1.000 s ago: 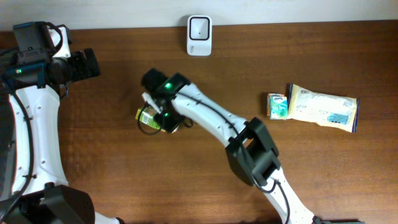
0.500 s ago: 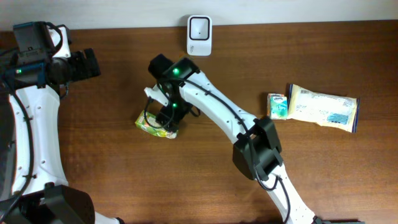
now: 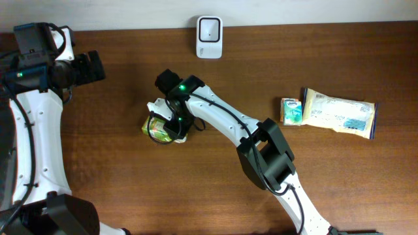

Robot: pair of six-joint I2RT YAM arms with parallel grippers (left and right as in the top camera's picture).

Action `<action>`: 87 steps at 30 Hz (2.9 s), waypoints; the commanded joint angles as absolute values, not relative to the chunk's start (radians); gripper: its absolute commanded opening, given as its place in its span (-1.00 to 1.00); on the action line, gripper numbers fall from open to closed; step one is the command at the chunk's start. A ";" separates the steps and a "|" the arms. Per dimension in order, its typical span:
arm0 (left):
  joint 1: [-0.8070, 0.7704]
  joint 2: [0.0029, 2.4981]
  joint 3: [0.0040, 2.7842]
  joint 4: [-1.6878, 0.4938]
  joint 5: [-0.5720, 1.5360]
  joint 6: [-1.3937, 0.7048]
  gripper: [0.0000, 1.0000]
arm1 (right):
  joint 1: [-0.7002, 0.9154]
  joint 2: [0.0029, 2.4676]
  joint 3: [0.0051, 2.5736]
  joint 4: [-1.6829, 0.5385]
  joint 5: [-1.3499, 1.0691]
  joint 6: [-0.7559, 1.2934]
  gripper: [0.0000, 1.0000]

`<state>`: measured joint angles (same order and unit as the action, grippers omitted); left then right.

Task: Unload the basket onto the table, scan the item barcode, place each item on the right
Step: 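Grasp the lying green tea carton with right gripper and lift, then hold the green tea carton in front of the white scanner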

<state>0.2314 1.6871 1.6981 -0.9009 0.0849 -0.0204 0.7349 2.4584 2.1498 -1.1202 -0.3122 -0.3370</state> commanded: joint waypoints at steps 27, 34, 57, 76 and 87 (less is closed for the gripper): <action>0.237 1.686 1.714 -0.902 0.081 -0.027 0.98 | 0.321 2.430 2.636 -1.524 -1.206 -0.273 -0.85; 0.237 1.686 1.714 -0.902 0.081 -0.027 0.98 | 0.176 2.430 2.636 -1.530 -1.462 -0.280 -0.86; 0.237 1.686 1.714 -0.902 0.081 -0.027 0.98 | 0.452 2.449 2.591 -0.797 0.536 -0.420 -0.92; 0.237 1.686 1.714 -0.902 0.081 -0.027 0.98 | 0.418 2.673 2.526 -0.406 0.641 -0.972 -0.92; 0.237 1.686 1.714 -0.902 0.081 -0.027 0.98 | 0.427 2.673 2.518 -0.337 0.690 -0.972 -0.92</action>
<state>0.2314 1.6871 1.6981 -0.9005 0.0849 -0.0204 0.4213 2.6881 2.5149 -0.3592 0.6495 -0.9810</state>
